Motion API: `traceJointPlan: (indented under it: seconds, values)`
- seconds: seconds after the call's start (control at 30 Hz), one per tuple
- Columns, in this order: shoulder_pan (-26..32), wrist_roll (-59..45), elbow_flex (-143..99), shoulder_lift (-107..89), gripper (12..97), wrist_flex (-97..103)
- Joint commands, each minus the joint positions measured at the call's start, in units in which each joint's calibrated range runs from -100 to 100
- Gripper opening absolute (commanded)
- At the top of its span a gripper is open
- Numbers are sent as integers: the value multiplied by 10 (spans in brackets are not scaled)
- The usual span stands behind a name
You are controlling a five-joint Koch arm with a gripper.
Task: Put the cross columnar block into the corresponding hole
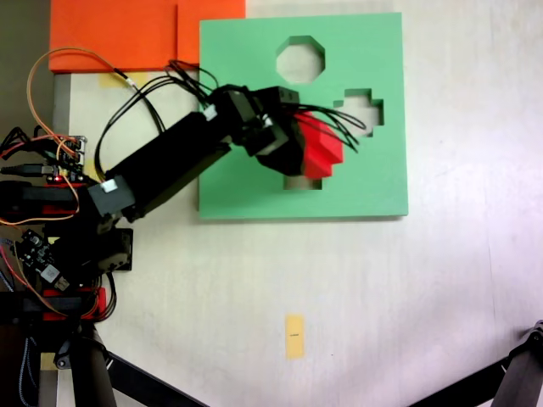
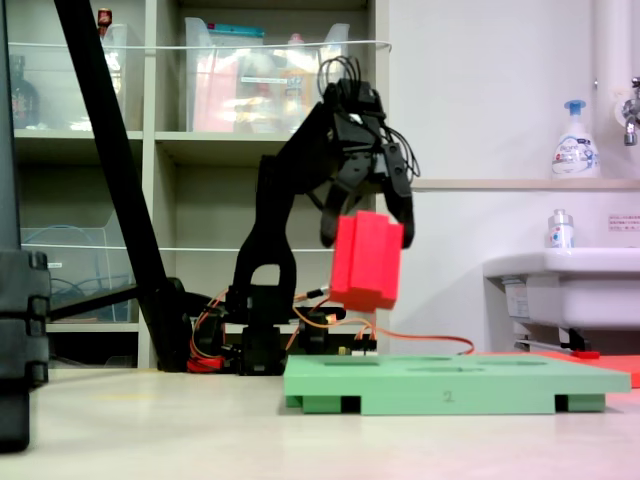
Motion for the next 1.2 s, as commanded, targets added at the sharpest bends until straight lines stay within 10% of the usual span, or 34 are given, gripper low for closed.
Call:
traceJointPlan:
  seconds: [0.0, 1.17]
  values:
    - [-1, 0, 99, 66, 244, -2]
    - [25, 28, 169, 263, 244, 182]
